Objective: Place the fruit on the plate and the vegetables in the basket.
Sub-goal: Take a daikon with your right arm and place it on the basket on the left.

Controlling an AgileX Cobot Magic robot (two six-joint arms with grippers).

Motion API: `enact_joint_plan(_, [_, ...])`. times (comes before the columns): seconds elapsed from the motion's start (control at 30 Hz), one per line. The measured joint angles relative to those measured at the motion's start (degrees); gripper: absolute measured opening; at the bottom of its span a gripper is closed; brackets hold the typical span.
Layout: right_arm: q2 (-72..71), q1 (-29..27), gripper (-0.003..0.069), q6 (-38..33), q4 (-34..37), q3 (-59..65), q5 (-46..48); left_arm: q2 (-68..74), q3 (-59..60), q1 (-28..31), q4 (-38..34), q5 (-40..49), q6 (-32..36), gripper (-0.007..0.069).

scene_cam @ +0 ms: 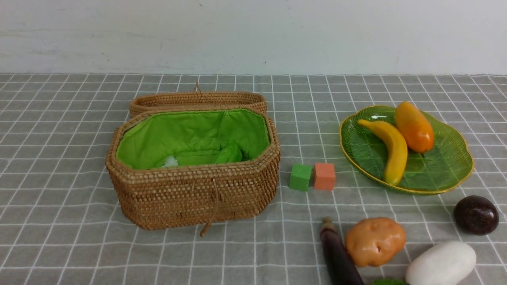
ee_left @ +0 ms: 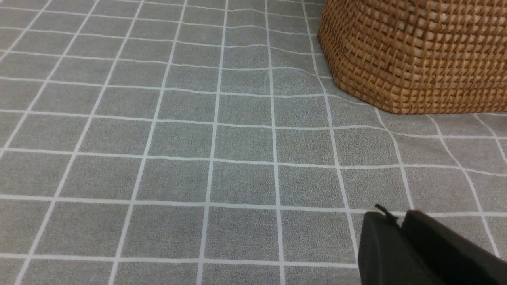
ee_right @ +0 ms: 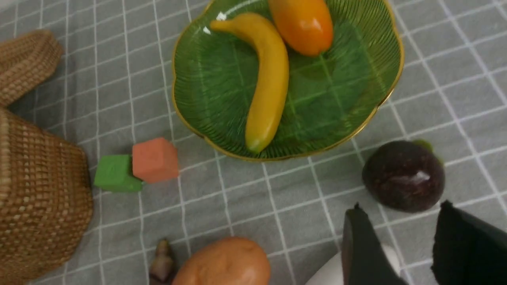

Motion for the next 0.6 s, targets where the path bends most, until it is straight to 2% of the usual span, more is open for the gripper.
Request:
enact_joint_plan(0.07, [4.9, 0.0, 0.0373, 2.4, 2.2, 0.0, 2.1, 0.0, 0.0, 0.0, 0.0, 0.0, 0.0, 0.0073])
enact_joint_plan(0.1, [5.6, 0.0, 0.0381, 2.7, 2.4, 0.0, 2.4, 0.0, 0.0, 0.0, 0.0, 0.0, 0.0, 0.0073])
enact_joint_plan(0.17, [8.2, 0.0, 0.0447, 4.5, 3.1, 0.0, 3.6, 0.0, 0.0, 0.0, 0.0, 0.0, 0.0, 0.0074])
enact_joint_plan(0.27, [14.9, 0.0, 0.0589, 9.1, 3.8, 0.0, 5.3, 0.0, 0.0, 0.0, 0.0, 0.0, 0.0, 0.0079])
enact_joint_plan(0.37, [20.0, 0.0, 0.0666, 13.6, 5.7, 0.0, 5.7, 0.0, 0.0, 0.0, 0.0, 0.0, 0.0, 0.0083])
enact_joint_plan(0.53, [27.4, 0.0, 0.0670, 18.6, 9.0, -0.1, 5.7, 0.0, 0.0, 0.0, 0.0, 0.0, 0.0, 0.0089])
enact_joint_plan(0.6, [31.6, 0.0, 0.0635, 19.4, 9.8, -0.1, 5.2, 0.0, 0.0, 0.0, 0.0, 0.0, 0.0, 0.0091])
